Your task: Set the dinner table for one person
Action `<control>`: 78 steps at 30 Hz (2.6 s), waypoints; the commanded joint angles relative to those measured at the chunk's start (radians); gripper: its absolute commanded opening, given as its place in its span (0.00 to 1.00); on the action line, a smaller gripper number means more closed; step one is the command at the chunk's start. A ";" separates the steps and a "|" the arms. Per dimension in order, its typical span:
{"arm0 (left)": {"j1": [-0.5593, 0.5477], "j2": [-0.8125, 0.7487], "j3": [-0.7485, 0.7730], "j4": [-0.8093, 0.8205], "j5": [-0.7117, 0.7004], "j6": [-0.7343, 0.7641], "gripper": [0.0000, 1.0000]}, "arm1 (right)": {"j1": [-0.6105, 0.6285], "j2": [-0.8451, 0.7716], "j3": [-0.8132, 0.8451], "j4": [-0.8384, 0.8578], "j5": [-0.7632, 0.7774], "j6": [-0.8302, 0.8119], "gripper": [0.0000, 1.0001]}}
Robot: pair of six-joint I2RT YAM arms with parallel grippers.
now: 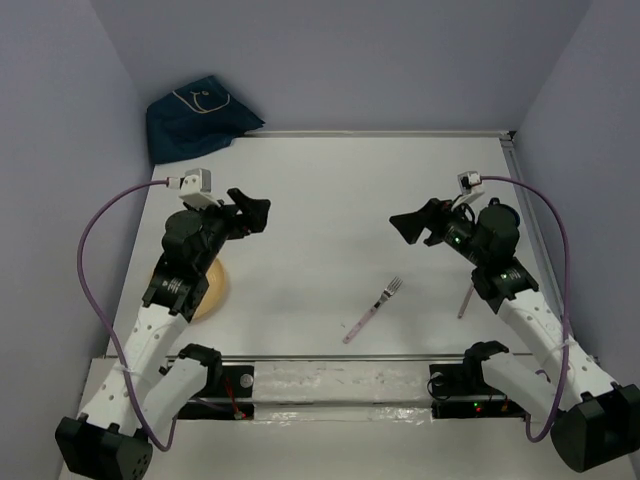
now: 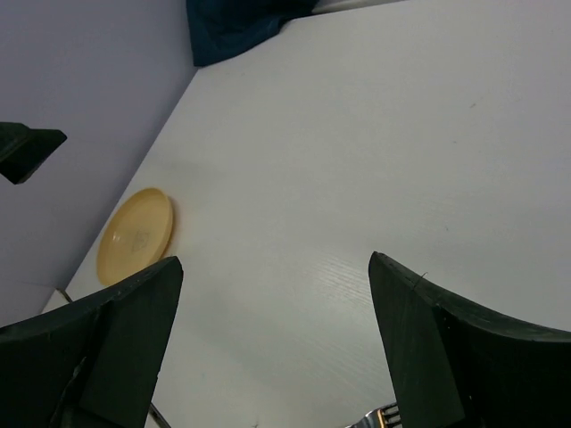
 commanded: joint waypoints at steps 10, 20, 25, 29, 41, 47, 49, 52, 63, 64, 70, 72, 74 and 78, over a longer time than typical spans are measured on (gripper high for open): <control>0.215 0.534 0.349 0.040 -0.209 -0.067 0.99 | 0.001 -0.041 0.028 -0.051 0.107 -0.027 0.86; 0.333 1.047 0.771 0.022 -0.393 -0.060 0.99 | 0.001 0.016 0.031 -0.050 0.113 -0.024 0.83; 0.402 1.286 1.007 -0.017 -0.330 -0.128 0.99 | 0.001 0.050 0.039 -0.050 0.057 -0.027 0.81; 0.425 1.418 1.116 -0.037 -0.347 -0.136 0.99 | 0.001 0.077 0.042 -0.047 0.030 -0.032 0.81; 0.476 1.875 1.794 -0.303 -0.342 -0.133 0.96 | 0.001 0.154 0.075 -0.030 -0.016 -0.009 0.80; 0.490 1.973 1.875 -0.326 -0.365 -0.180 0.85 | 0.001 0.205 0.097 -0.016 0.024 -0.013 0.79; 0.491 1.986 1.880 -0.345 -0.391 -0.180 0.84 | 0.001 0.231 0.103 -0.009 0.020 -0.012 0.79; 0.491 1.993 1.882 -0.376 -0.416 -0.168 0.84 | 0.001 0.261 0.108 -0.002 0.010 -0.007 0.79; 0.504 2.096 1.973 -0.391 -0.376 -0.191 0.55 | 0.001 0.266 0.103 0.005 0.000 0.008 0.78; 0.504 2.101 1.981 -0.386 -0.369 -0.189 0.50 | 0.001 0.266 0.102 0.010 -0.002 0.013 0.77; 0.501 2.098 2.023 -0.366 -0.289 -0.174 0.00 | 0.001 0.289 0.094 0.025 -0.010 0.022 0.77; 0.492 2.076 2.024 -0.366 -0.219 -0.182 0.00 | 0.001 0.295 0.098 0.027 -0.016 0.023 0.77; 0.455 2.026 2.024 -0.365 -0.166 -0.176 0.00 | 0.001 0.301 0.111 0.028 -0.022 0.025 0.77; 0.347 1.895 2.030 -0.388 -0.140 -0.079 0.00 | 0.001 0.291 0.123 0.027 -0.036 0.024 0.78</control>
